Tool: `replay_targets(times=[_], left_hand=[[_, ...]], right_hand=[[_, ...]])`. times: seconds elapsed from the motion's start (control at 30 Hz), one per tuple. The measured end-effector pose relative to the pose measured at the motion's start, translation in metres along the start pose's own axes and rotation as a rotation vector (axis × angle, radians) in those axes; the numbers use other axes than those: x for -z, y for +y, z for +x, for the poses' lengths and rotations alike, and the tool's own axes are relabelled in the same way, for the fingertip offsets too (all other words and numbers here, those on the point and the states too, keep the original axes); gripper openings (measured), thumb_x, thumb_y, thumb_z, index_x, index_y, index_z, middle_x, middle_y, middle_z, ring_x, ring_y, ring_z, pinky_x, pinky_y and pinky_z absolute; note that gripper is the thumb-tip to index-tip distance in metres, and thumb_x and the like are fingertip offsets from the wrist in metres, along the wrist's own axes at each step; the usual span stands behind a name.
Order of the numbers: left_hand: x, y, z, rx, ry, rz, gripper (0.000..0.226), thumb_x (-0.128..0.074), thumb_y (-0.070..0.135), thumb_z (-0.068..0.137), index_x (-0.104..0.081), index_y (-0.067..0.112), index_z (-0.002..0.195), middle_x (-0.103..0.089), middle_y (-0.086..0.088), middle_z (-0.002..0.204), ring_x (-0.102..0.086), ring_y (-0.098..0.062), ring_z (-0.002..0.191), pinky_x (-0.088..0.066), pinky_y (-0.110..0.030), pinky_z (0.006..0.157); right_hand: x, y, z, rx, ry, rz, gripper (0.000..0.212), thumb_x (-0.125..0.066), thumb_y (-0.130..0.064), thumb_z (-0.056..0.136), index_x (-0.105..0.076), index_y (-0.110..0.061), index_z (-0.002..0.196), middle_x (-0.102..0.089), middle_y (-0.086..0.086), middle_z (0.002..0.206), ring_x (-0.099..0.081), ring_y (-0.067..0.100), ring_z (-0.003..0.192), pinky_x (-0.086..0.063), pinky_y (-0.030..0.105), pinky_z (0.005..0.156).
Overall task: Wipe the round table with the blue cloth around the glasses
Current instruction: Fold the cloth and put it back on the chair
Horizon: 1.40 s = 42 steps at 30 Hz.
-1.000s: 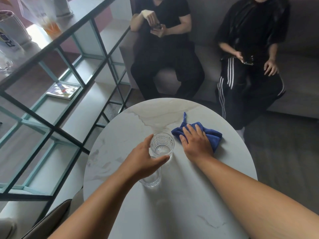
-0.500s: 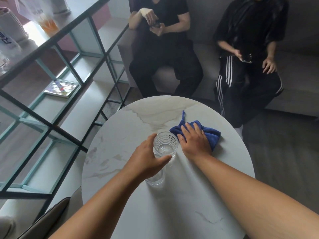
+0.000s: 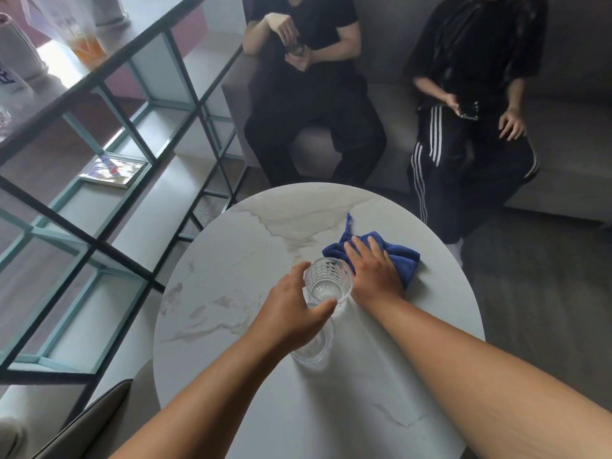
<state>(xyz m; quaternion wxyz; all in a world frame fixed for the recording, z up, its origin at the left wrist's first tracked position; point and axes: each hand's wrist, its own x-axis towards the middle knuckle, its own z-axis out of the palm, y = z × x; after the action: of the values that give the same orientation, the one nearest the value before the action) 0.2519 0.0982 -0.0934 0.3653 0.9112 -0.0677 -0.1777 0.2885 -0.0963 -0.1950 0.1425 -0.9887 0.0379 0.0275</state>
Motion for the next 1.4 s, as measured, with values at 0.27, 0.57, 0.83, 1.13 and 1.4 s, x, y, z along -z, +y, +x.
replay_targets(times=[0.27, 0.57, 0.83, 1.13, 1.4], left_hand=[[0.033, 0.005, 0.001, 0.046, 0.034, -0.008, 0.068, -0.057, 0.057, 0.089, -0.038, 0.026, 0.147, -0.057, -0.003, 0.138, -0.057, -0.019, 0.121, -0.047, -0.038, 0.101], [0.085, 0.026, -0.04, -0.014, 0.077, -0.08, 0.056, -0.055, 0.053, 0.092, -0.045, 0.028, 0.141, -0.061, -0.003, 0.132, -0.063, -0.021, 0.112, -0.054, -0.042, 0.092], [0.061, 0.103, -0.13, -0.232, -0.184, -0.2, 0.023, -0.061, 0.043, 0.092, -0.066, 0.031, 0.111, -0.07, 0.014, 0.102, -0.066, -0.002, 0.091, -0.052, -0.018, 0.069], [0.028, 0.148, -0.194, -0.214, -0.312, -0.46, 0.023, -0.068, 0.036, 0.087, -0.062, 0.029, 0.108, -0.072, 0.012, 0.093, -0.07, -0.006, 0.083, -0.052, -0.015, 0.069], [0.096, 0.129, -0.238, -0.072, -0.507, -0.875, 0.032, -0.065, 0.019, 0.084, -0.07, 0.023, 0.116, -0.074, -0.009, 0.112, -0.069, -0.027, 0.107, -0.052, -0.044, 0.095]], right_hand=[[0.002, 0.017, -0.012, -0.06, 0.011, 0.003, 0.064, -0.026, -0.046, 0.091, -0.062, -0.01, 0.129, -0.06, 0.01, 0.137, -0.046, 0.041, 0.131, -0.043, 0.054, 0.102], [0.076, 0.028, -0.094, -0.598, 0.157, 0.704, 0.028, -0.049, -0.034, 0.098, -0.069, -0.015, 0.09, -0.068, 0.005, 0.085, -0.063, 0.032, 0.089, -0.04, 0.033, 0.069], [0.179, -0.003, -0.216, -0.829, 0.231, 1.628, 0.034, -0.064, -0.042, 0.091, -0.071, -0.012, 0.106, -0.075, 0.004, 0.106, -0.072, 0.016, 0.087, -0.053, 0.029, 0.068], [0.227, -0.098, -0.275, -0.386, 0.286, 1.875, 0.053, -0.035, -0.042, 0.101, -0.061, -0.006, 0.13, -0.065, 0.017, 0.126, -0.061, 0.028, 0.118, -0.042, 0.042, 0.105], [0.248, -0.111, -0.322, -0.375, -0.021, 1.69, 0.043, -0.059, -0.053, 0.09, -0.071, -0.023, 0.119, -0.069, 0.005, 0.125, -0.061, 0.02, 0.121, -0.045, 0.041, 0.102]])
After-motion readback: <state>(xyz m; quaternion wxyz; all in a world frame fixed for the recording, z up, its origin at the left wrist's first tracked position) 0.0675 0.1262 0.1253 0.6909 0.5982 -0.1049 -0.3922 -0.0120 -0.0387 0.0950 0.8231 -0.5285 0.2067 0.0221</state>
